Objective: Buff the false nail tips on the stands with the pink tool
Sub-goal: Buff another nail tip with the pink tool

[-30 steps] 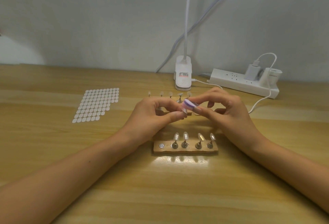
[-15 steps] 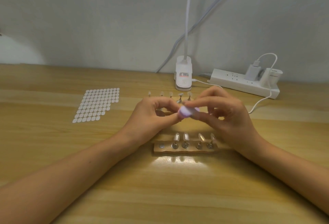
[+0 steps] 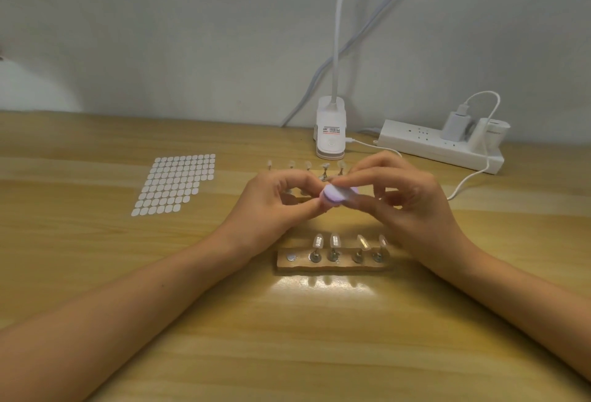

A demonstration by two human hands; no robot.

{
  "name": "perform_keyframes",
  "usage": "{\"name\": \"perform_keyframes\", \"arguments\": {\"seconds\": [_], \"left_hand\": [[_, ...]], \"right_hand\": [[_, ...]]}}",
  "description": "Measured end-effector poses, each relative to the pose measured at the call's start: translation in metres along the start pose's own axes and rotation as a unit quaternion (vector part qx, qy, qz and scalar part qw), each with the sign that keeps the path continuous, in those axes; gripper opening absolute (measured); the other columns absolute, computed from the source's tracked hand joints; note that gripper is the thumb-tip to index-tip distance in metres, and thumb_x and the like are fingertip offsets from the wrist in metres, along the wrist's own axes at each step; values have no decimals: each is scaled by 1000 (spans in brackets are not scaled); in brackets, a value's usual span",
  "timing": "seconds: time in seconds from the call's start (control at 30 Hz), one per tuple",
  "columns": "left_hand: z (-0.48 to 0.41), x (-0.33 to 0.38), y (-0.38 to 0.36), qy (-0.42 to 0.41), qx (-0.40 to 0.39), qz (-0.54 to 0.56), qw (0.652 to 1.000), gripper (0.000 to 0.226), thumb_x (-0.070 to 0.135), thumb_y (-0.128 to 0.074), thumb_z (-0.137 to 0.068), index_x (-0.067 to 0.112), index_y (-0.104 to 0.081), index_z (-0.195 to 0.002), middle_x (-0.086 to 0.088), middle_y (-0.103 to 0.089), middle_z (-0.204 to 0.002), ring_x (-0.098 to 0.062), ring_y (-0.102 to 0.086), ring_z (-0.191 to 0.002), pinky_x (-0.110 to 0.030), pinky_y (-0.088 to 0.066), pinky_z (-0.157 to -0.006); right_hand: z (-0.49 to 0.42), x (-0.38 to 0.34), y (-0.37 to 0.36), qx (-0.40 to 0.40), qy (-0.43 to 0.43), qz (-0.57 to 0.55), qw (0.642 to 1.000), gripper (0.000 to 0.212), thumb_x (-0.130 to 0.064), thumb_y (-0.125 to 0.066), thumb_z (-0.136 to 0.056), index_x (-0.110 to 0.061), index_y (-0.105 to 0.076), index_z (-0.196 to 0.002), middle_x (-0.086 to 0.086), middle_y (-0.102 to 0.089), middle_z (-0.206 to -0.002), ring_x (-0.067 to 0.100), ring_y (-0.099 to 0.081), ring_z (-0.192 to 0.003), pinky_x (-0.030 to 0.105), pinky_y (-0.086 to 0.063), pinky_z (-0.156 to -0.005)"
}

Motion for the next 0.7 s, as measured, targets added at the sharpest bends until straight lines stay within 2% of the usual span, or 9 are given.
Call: {"name": "perform_keyframes", "arguments": {"seconds": [0.07, 0.1, 0.17, 0.23, 0.3, 0.43, 0.5, 0.63, 0.7], "left_hand": [[0, -1, 0, 6, 1, 0, 1000, 5, 23, -76, -85, 20, -79, -89, -3, -76, -93, -27, -65, -71, -46, -53, -70], [0, -1, 0, 7, 2, 1, 1000, 5, 24, -76, -85, 21, -79, -88, -1, -76, -92, -25, -64, -70, -43, -52, -69], [0, 1, -1, 4, 4, 3, 1000, 10, 32, -76, -81, 24, -78, -86, -1, -77, -93, -37, -64, -71, -47, -53, -71], [1, 2, -1, 4, 10, 1, 1000, 11, 30, -76, -82, 21, -79, -87, -5, -77, -96, -51, -65, -81, -59, -54, -78], [0, 0, 0, 3, 12, -1, 1000, 8, 23, -77, -85, 17, -79, -90, -7, -76, -96, -54, -62, -84, -60, -54, -78], [1, 1, -1, -2, 4, 1, 1000, 16, 27, -77, -81, 15, -79, -92, -11, -76, -99, -55, -64, -88, -66, -50, -82], [0, 0, -1, 0, 1, 2, 1000, 7, 21, -77, -84, 18, -79, -89, -8, -77, -99, -48, -68, -88, -60, -54, -80], [0, 0, -1, -4, -8, 4, 1000, 11, 31, -76, -80, 22, -78, -86, -7, -77, -97, -50, -65, -77, -49, -51, -72], [0, -2, -1, -1, -8, 5, 1000, 5, 23, -76, -84, 20, -78, -88, -6, -77, -94, -28, -71, -76, -34, -55, -73]], "right_hand": [[0, 0, 1, 7, -10, 13, 1000, 23, -37, -69, -83, -32, -75, -105, -9, -70, -99, 16, -59, -92, 33, -43, -67], [0, 0, 1, 8, -6, 14, 1000, 23, -36, -69, -83, -31, -75, -105, -10, -69, -99, 15, -59, -92, 30, -42, -67], [0, -1, 1, -2, 8, 10, 1000, 23, -35, -70, -82, -30, -75, -104, -8, -67, -98, 12, -57, -86, 26, -43, -62], [0, 1, 1, -5, -5, 16, 1000, 23, -32, -70, -84, -28, -75, -106, -7, -68, -99, 15, -59, -91, 31, -47, -65], [-1, 1, 2, 2, -20, 21, 1000, 23, -29, -69, -85, -28, -75, -107, -9, -70, -100, 20, -60, -97, 35, -47, -70], [-1, 0, 2, -7, -3, 7, 1000, 23, -33, -69, -84, -29, -74, -106, -7, -69, -100, 20, -61, -95, 33, -48, -68], [-1, 0, 2, 3, -17, 14, 1000, 23, -31, -69, -84, -29, -75, -106, -8, -70, -100, 21, -60, -97, 32, -44, -71], [0, -2, 0, -12, 11, 5, 1000, 22, -32, -70, -83, -27, -75, -104, -6, -67, -98, 20, -60, -92, 28, -45, -64], [-1, -1, 1, 2, -7, 6, 1000, 23, -33, -69, -83, -29, -75, -105, -9, -68, -99, 22, -61, -96, 30, -44, -69]]}}
Point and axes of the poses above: each hand's wrist, its own z-axis away from the middle knuckle, its own y-axis out of the back of the hand, x = y × z, the point moved 1 cm from there along -z, towards the middle knuckle
